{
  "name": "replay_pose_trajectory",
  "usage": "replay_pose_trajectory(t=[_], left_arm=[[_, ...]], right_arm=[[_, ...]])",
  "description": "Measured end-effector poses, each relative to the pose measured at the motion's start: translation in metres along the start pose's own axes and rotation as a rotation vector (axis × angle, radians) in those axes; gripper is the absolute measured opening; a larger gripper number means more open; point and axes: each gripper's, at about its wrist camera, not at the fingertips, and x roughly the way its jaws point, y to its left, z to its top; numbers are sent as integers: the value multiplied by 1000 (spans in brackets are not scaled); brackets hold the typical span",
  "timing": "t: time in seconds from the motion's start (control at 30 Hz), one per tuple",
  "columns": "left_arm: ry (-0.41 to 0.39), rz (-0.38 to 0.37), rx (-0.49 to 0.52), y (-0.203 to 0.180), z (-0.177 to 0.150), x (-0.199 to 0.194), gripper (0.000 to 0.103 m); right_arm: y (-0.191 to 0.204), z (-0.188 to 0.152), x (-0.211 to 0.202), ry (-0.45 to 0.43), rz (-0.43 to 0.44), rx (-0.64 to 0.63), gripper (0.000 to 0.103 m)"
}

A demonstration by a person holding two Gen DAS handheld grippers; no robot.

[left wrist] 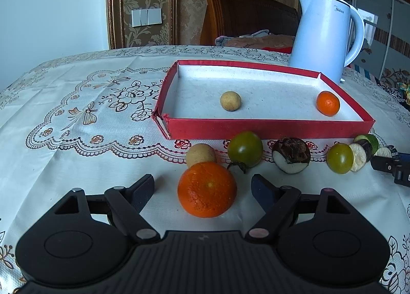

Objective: Organize fruits
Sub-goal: 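Close the right gripper on the dark square block while the left gripper approaches the large orange, then close the left gripper on the large orange while the right gripper lifts the block, then carry the dark block and large orange with both grippers over the tray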

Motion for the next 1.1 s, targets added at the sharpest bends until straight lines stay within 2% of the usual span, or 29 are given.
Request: replay_pose_trajectory(t=[0.07, 0.13, 0.2, 0.23, 0.37, 1.1], left_arm=[[-5, -2, 2, 1, 0, -1, 79], [-12, 1, 0, 1, -1, -3, 64], [-12, 4, -5, 2, -1, -3, 62], [-14, 5, -8, 2, -1, -3, 55], [-21, -16, -14, 3, -1, -5, 43], [-86, -18, -33, 6, 0, -17, 42]], right_arm=[[0, 0, 0, -2, -5, 1, 34], [0, 0, 0, -4, -5, 2, 34], [0, 0, 0, -4, -6, 2, 34], [0, 0, 0, -5, -3, 2, 32], [-1, -1, -2, -9, -1, 5, 32], [-11, -3, -12, -62, -21, 74, 31]])
